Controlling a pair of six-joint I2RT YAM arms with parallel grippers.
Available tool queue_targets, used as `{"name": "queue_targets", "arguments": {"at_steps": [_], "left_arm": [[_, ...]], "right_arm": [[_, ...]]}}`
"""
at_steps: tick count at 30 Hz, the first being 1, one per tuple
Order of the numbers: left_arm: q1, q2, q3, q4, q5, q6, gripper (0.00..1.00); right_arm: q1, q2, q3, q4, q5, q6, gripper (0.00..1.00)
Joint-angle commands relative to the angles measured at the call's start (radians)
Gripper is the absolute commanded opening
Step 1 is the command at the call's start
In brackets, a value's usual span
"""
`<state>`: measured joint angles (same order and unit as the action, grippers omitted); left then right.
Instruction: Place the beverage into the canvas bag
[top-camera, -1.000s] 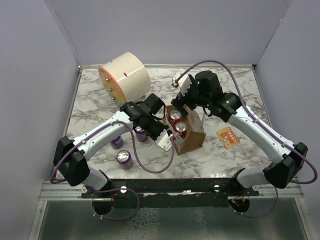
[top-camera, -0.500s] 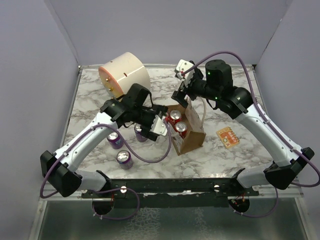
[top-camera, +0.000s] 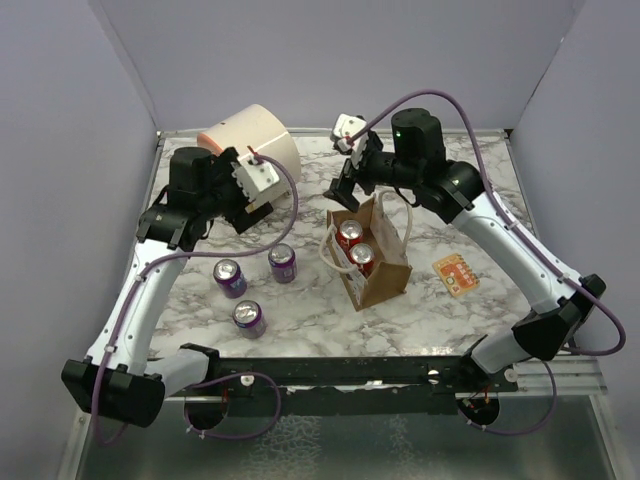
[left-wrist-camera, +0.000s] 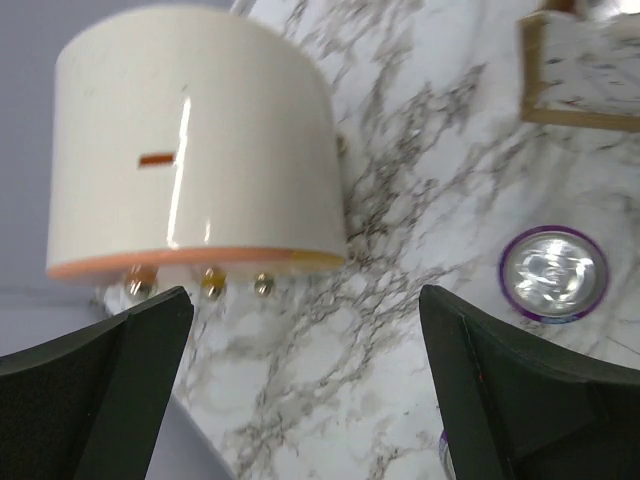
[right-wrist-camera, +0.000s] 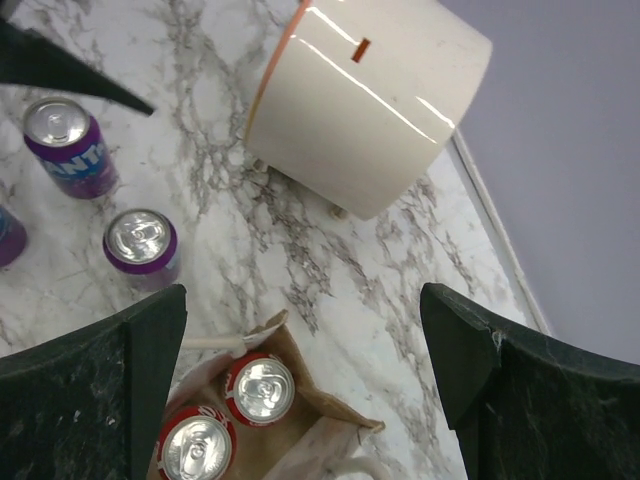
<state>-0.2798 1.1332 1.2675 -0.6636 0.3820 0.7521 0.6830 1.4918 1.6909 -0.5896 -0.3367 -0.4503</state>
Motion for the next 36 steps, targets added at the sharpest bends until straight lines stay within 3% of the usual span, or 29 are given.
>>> {"name": "queue_targets", "arguments": {"at_steps": [1, 4, 13, 24, 36], "left_arm": [[0.140, 0.023, -0.036, 0.151, -0.199, -0.234, 0.99], [0.224, 0.045, -0.035, 0.204, -0.266, -0.326, 0.99], [0.385, 0.059, -0.027, 0.261, -0.226, -0.485, 0.99], [0.394, 0.021, -0.080, 0.308, -0.131, -0.487, 0.99], [0.395, -0.009, -0.103, 0.341, -0.141, -0.497, 0.99]], "right_arm": [[0.045, 0.061, -0.001, -0.002, -0.157, 0.003, 1.00], [0.110, 0.108, -0.016, -0.004, -0.144, -0.016, 1.00], [0.221, 0.330, 0.093, -0.128, -0.070, -0.064, 1.00], [0.262, 0.486, 0.105, -0.129, 0.063, -0.083, 1.00], [0.269, 0.603, 0.119, -0.084, 0.025, -0.087, 0.96]]}}
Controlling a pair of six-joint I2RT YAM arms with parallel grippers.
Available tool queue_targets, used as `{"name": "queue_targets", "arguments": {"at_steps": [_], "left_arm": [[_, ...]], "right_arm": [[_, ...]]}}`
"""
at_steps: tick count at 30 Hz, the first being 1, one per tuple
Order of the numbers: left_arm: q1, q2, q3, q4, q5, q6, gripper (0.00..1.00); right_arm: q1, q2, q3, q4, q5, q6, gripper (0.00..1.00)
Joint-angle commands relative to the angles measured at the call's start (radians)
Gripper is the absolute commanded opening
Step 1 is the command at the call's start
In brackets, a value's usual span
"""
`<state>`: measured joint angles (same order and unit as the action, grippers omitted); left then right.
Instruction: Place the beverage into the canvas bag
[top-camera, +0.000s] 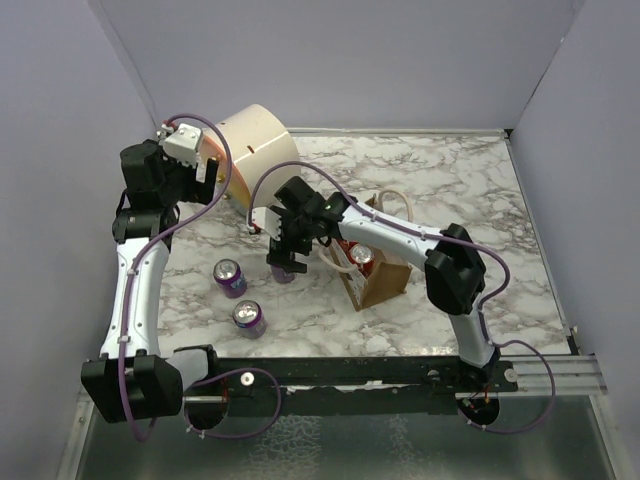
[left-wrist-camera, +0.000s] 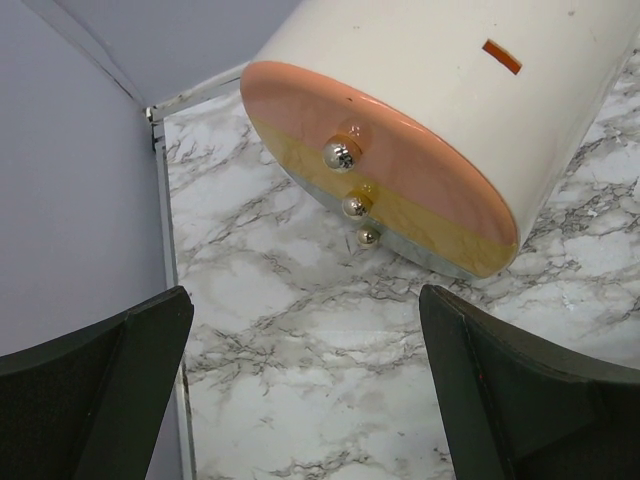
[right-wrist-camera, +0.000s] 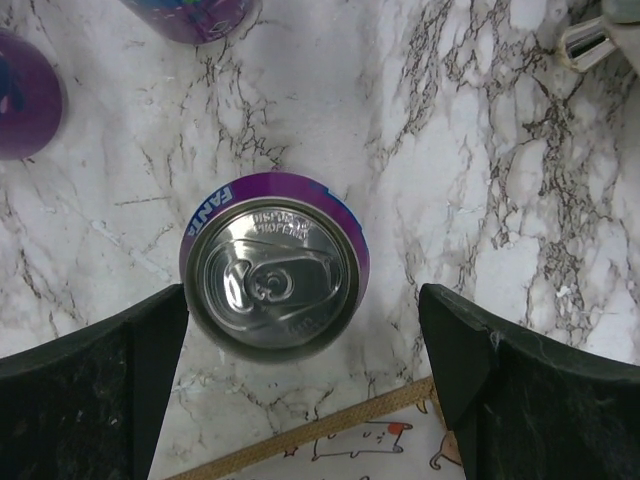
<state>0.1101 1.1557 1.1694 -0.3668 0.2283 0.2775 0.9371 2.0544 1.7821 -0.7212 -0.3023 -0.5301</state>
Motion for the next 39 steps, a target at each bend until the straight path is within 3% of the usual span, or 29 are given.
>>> {"name": "queue_targets", "arguments": {"at_steps": [1, 12, 26, 39], "left_arm": [[0.005, -0.034, -0.005, 0.045, 0.014, -0.023, 0.99], [0.005, -0.042, -0.020, 0.058, 0.046, -0.026, 0.99], [0.005, -0.018, -0.010, 0.049, -0.009, -0.025, 0.99], [0.005, -0.004, -0.015, 0.085, -0.074, -0.082, 0.99]], "right_arm": [[0.015, 0.047, 0.034, 0.047, -0.020, -0.004, 0.95], [0.017, 0.075, 0.044, 0.070, -0.090, 0.056, 0.75], [0.016, 0.000, 0.068, 0.023, -0.166, 0.086, 0.33], [0.017, -0.229, 0.112, -0.014, -0.210, 0.118, 0.24]]}}
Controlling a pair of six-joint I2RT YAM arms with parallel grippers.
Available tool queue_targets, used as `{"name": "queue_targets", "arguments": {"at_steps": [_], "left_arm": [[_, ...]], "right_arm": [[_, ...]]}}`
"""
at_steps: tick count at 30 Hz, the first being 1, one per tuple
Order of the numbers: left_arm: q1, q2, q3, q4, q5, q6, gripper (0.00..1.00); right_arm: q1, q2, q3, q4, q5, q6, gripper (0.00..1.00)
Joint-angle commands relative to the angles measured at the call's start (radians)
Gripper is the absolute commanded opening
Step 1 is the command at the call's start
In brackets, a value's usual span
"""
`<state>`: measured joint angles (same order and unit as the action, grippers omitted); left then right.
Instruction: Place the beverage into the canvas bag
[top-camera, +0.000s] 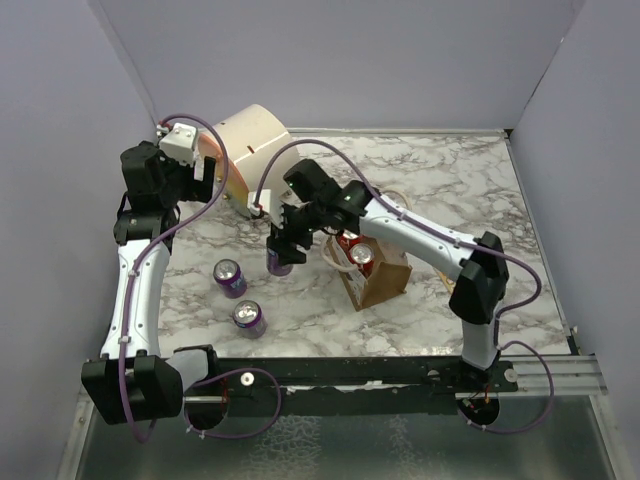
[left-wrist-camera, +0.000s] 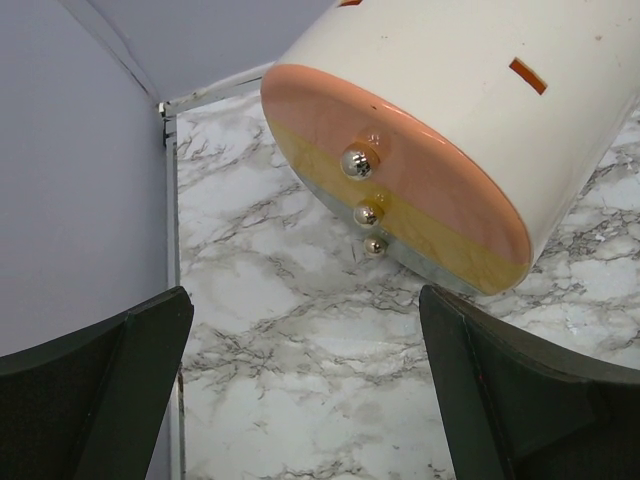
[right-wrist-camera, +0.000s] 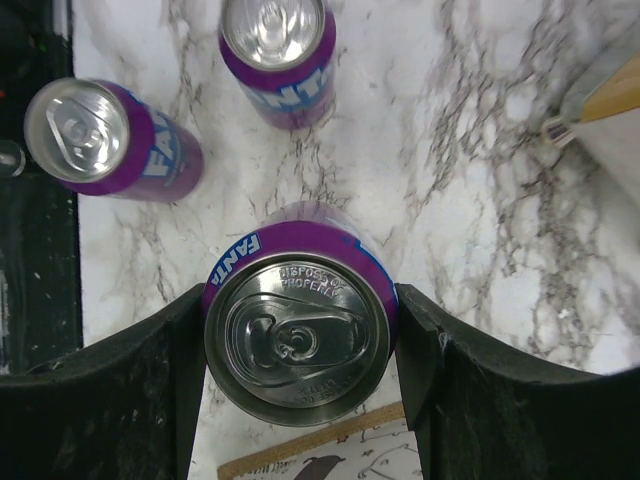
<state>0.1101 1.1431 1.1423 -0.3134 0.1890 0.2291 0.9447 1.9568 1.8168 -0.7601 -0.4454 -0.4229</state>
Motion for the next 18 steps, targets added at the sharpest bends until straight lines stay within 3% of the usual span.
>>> {"name": "queue_targets", "arguments": {"at_steps": [1, 6, 12, 18], "left_arm": [[0.005, 0.008, 0.011, 0.040, -0.034, -0.042, 0.99], [0.004, -0.014, 0.001, 0.104, 0.030, -0.062, 0.99], [0.004, -0.010, -0.009, 0.155, 0.249, -0.065, 0.99], [-0.033, 0.040, 0.032, 0.149, 0.382, -0.052, 0.93]], "right_arm": [[0.009, -0.147, 0.078, 0.022, -0.067, 0.009, 0.23], [0.009, -0.237, 0.074, 0.008, -0.056, 0.008, 0.22], [0.009, -0.382, 0.040, 0.021, -0.012, 0.012, 0.20], [0.008, -0.510, 0.035, 0.005, 0.060, 0.010, 0.19]]}}
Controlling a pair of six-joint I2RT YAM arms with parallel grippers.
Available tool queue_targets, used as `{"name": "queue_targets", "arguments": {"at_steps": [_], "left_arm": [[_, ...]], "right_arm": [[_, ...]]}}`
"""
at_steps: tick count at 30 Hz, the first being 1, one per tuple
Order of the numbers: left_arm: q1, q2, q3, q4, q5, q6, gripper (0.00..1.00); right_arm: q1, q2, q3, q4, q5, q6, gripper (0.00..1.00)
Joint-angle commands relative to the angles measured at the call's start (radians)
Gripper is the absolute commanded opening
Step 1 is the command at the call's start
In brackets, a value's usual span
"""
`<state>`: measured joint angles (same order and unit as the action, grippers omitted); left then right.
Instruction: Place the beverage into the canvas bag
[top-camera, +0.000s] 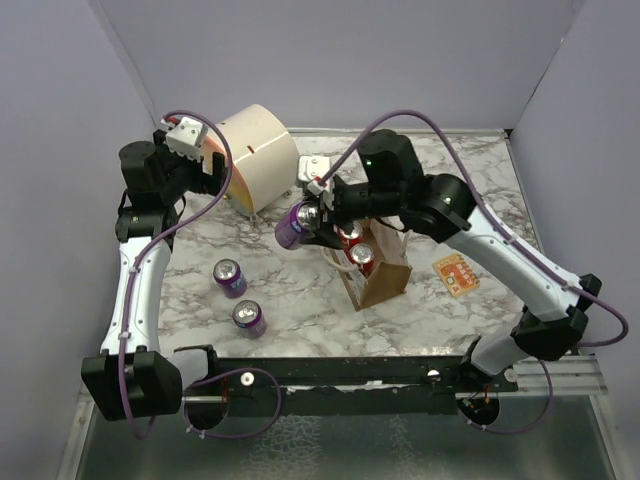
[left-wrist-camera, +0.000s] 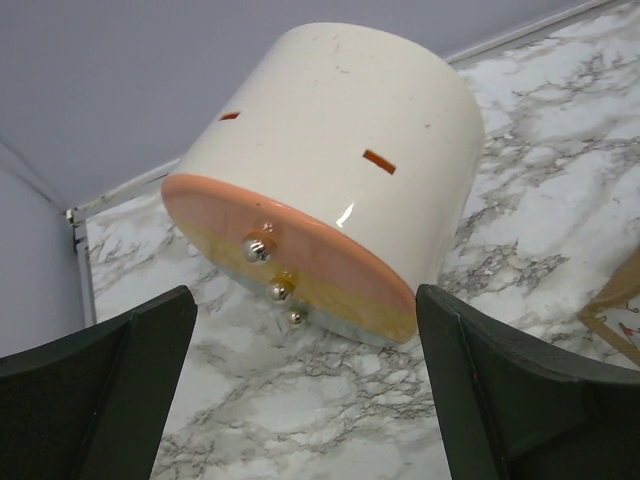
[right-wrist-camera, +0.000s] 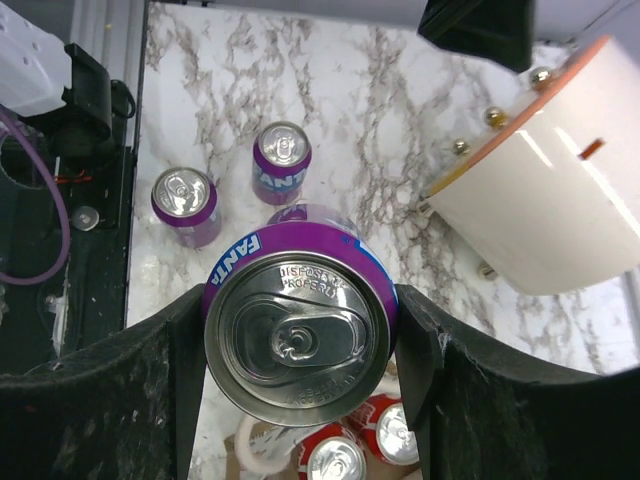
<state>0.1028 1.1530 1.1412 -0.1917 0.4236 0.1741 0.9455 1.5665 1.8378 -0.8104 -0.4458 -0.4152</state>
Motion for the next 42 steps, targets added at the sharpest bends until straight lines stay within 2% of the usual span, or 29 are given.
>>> {"name": "queue_targets", "arguments": {"at_steps": [1, 6, 11, 16, 19, 23, 31, 34, 42], "left_arm": [[-0.038, 0.037, 0.037, 0.022, 0.167, 0.022, 0.93], [-0.128, 0.066, 0.054, -0.075, 0.313, 0.198, 0.91], [-0.258, 0.098, 0.084, -0.284, 0.429, 0.478, 0.87], [-0.361, 0.142, 0.149, -0.494, 0.496, 0.691, 0.84], [-0.441, 0.164, 0.196, -0.640, 0.476, 0.829, 0.84], [-0.550, 0.171, 0.222, -0.747, 0.408, 0.927, 0.84], [-0.741, 0.242, 0.289, -0.809, 0.274, 0.968, 0.83], [-0.794, 0.272, 0.292, -0.799, 0.247, 0.966, 0.76], [-0.865, 0.323, 0.273, -0.790, 0.235, 0.973, 0.42]], "right_arm": [[0.005, -0.137, 0.012, 0.054, 0.076, 0.000, 0.19], [-0.097, -0.223, -0.022, 0.059, 0.081, 0.015, 0.19], [-0.232, -0.283, -0.074, 0.060, 0.071, 0.032, 0.19], [-0.337, -0.321, -0.146, 0.059, 0.085, 0.032, 0.19], [-0.368, -0.327, -0.187, 0.053, 0.093, 0.023, 0.18], [-0.402, -0.325, -0.227, 0.042, 0.066, 0.018, 0.18], [-0.412, -0.297, -0.267, 0.019, 0.032, 0.005, 0.18], [-0.412, -0.282, -0.285, 0.023, 0.034, 0.007, 0.18], [-0.412, -0.203, -0.280, 0.011, 0.122, -0.002, 0.14]]}}
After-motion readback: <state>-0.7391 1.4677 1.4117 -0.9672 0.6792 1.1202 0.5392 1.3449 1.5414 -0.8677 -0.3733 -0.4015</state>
